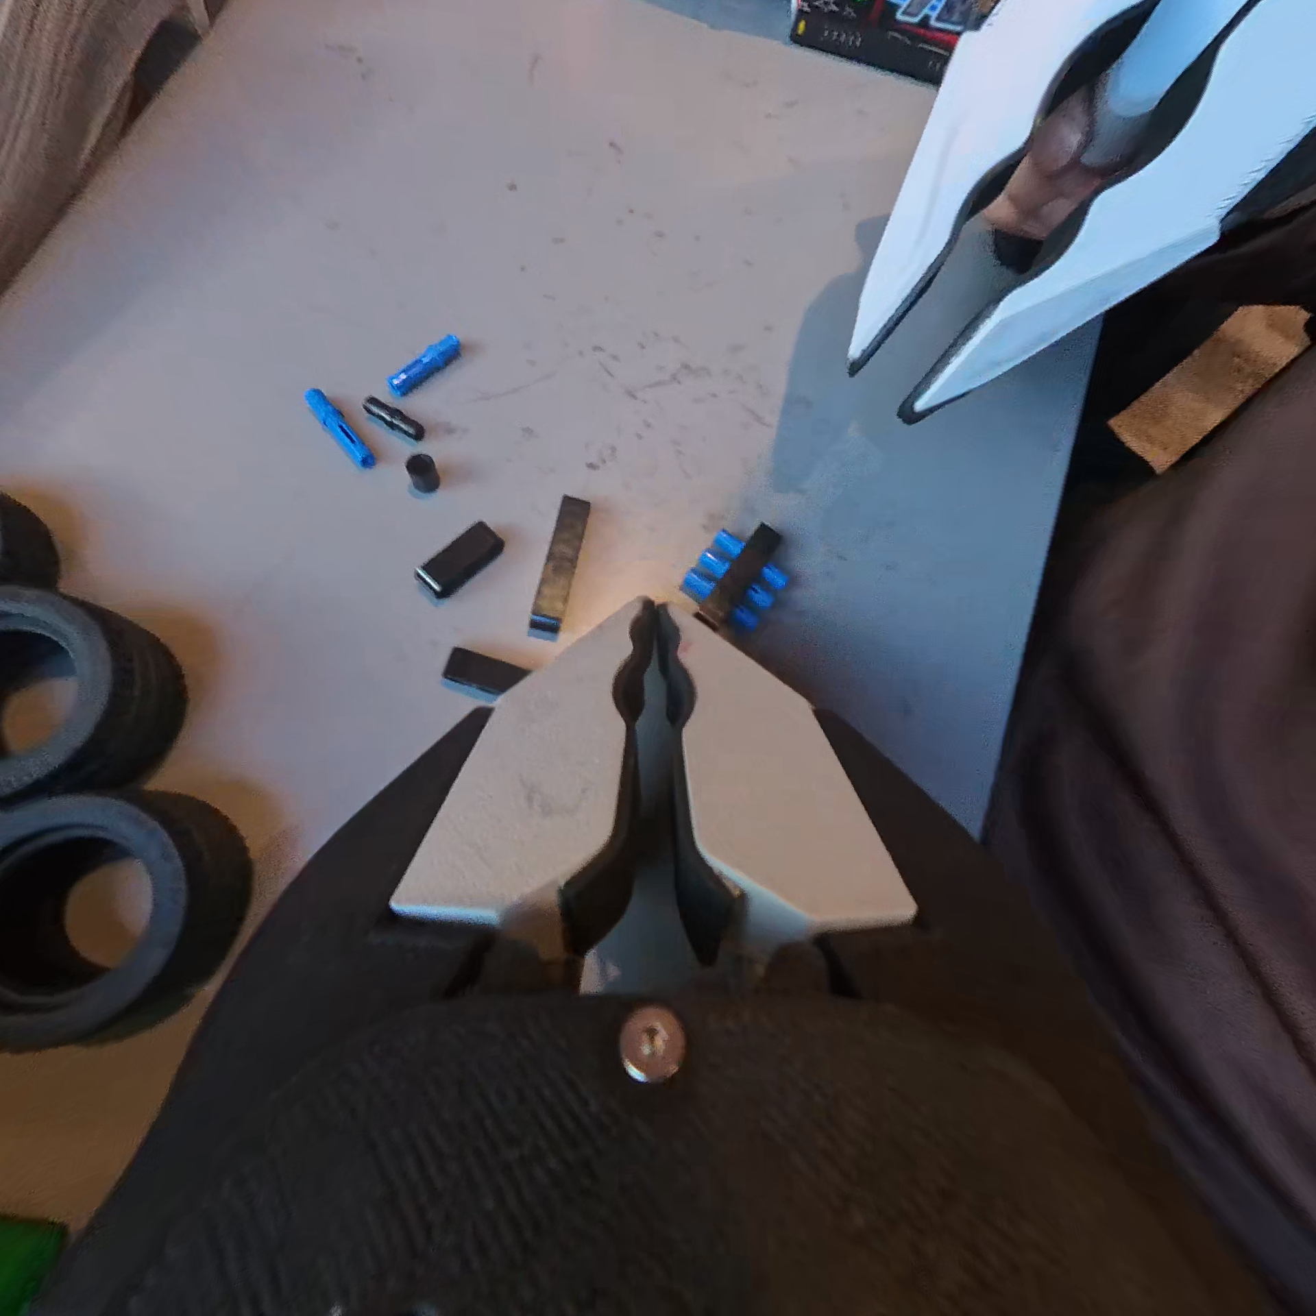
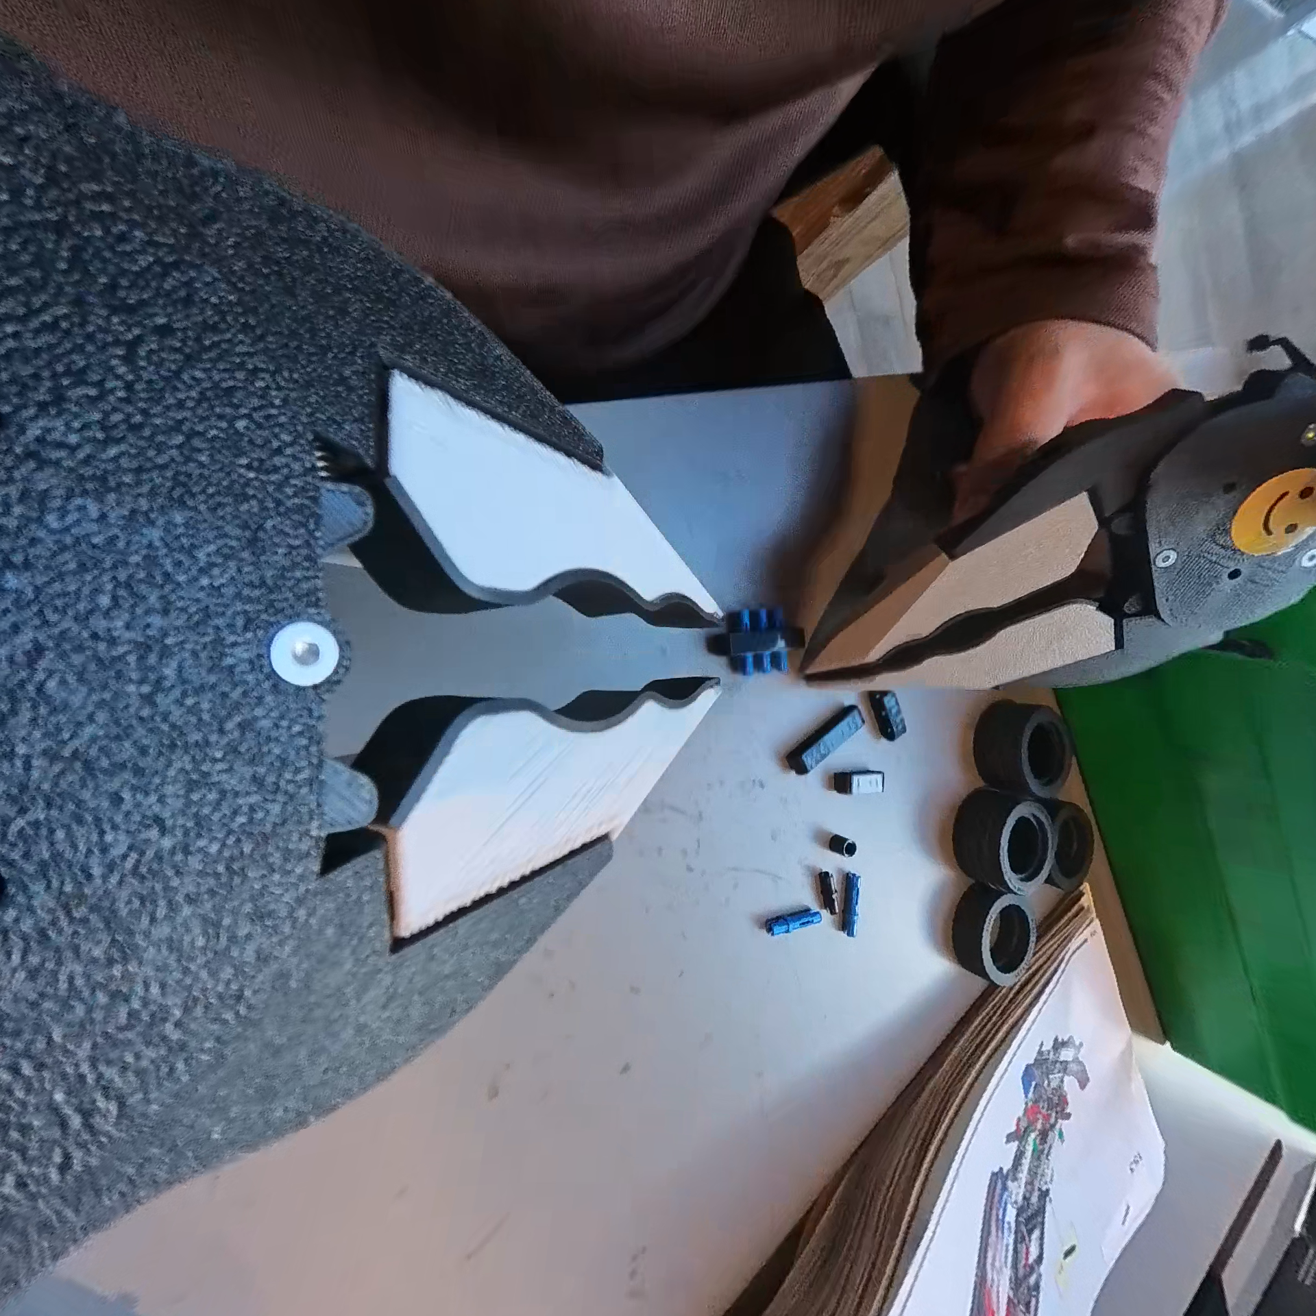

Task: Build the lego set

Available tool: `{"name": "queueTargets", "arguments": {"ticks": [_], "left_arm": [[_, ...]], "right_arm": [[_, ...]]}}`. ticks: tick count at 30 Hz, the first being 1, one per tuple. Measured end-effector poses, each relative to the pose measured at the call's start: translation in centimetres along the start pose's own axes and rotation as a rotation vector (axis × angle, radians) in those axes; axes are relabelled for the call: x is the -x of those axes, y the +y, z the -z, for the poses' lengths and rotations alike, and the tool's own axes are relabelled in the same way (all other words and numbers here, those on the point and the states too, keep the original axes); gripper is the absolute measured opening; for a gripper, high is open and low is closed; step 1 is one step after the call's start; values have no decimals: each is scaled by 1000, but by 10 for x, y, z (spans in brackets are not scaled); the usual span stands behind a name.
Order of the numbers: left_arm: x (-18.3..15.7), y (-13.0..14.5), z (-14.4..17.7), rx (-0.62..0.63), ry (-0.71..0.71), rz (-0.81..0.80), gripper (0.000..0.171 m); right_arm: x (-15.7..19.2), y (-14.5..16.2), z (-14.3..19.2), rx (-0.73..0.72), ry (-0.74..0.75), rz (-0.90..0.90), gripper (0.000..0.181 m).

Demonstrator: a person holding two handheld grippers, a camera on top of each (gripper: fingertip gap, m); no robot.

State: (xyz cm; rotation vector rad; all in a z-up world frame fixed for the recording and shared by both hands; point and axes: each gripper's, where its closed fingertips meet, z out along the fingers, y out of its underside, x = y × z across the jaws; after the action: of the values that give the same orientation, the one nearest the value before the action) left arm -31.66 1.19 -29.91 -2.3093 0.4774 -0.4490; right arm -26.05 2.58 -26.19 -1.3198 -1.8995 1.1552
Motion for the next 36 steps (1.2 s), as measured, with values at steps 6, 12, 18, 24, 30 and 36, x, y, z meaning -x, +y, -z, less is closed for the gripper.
{"name": "queueTargets", "arguments": {"ticks": [6,12,18,24,30,36], "left_arm": [[12,-14,-12,4,15,-13,0],[14,-21,-19,7,14,-39,0],[14,-25,-16,-30,-68,-125,0],[16,-29,-12,-67,-83,-119,7],[16,-28,-12,-59,-76,-112,8],[17,-36,-3,-137,-64,-78,9]], "right_arm": [[-22,-5,0,-28,31,-65,13],[-29,-9,2,-60,12,-104,13],[-24,-3,9,-45,59,-61,13],[-24,2,13,-34,49,-100,16],[-24,4,13,-19,43,-106,16],[-24,8,11,6,50,-106,16]]}}
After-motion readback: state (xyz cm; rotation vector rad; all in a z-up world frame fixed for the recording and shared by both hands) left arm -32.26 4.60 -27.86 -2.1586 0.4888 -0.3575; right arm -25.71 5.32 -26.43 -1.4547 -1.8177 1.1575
